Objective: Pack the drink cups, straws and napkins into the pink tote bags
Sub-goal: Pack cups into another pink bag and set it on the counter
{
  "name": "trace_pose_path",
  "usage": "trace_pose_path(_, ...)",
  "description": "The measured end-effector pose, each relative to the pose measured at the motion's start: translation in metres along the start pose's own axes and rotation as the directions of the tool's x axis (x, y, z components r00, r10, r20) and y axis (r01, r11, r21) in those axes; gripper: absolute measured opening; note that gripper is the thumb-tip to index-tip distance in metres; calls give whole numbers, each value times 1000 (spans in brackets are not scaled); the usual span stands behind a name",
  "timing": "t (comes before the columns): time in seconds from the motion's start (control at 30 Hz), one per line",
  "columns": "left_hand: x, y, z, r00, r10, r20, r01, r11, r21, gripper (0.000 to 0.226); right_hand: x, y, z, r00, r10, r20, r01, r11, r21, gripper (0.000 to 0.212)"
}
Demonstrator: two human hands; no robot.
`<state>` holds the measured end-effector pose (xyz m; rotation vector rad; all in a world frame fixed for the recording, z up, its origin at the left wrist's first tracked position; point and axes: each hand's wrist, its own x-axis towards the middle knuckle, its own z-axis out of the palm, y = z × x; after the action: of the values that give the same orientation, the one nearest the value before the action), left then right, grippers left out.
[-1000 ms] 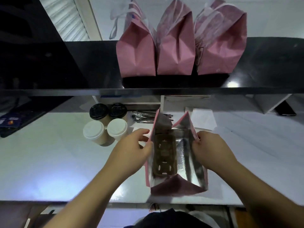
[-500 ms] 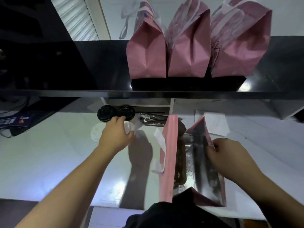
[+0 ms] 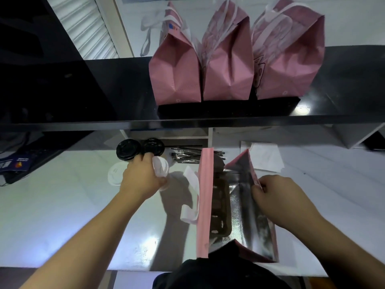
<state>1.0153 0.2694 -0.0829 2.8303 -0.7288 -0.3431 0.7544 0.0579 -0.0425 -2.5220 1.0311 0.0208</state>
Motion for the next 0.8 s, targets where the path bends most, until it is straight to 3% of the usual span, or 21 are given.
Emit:
trace_pose_path(0.1,-31,24,-58,986,84,-142,-109,978,-178,104,-1,1,0,1000,-7,-2,7,1000,0,44)
trace_pose_path(0.23,-80,56,-130,894,356,-271,-405,901,-152,100,-3,-1,1,1000,2,19,-2,1000,25,45)
trace_pose_path(0.37,-111,104,-137,804,584,-108,-594,787,-168,95,-6,0,-3,999,16,46,-19,998,61,42)
trace_pose_path(0.5,-108,135,-100,713,689,132,-689,723,-58,91,-8,7,-12,993,43,108,-51,996,69,38)
trace_pose_path(0.67,-84,161,-46,661,625,415,-725,674,139,74,-8,14,-18,989,53,140,-63,995,71,27)
trace_pose_path(0.8,-64,170,-13,715,538,446,-671,707,224,51,-8,11,-17,993,49,108,-57,996,69,32)
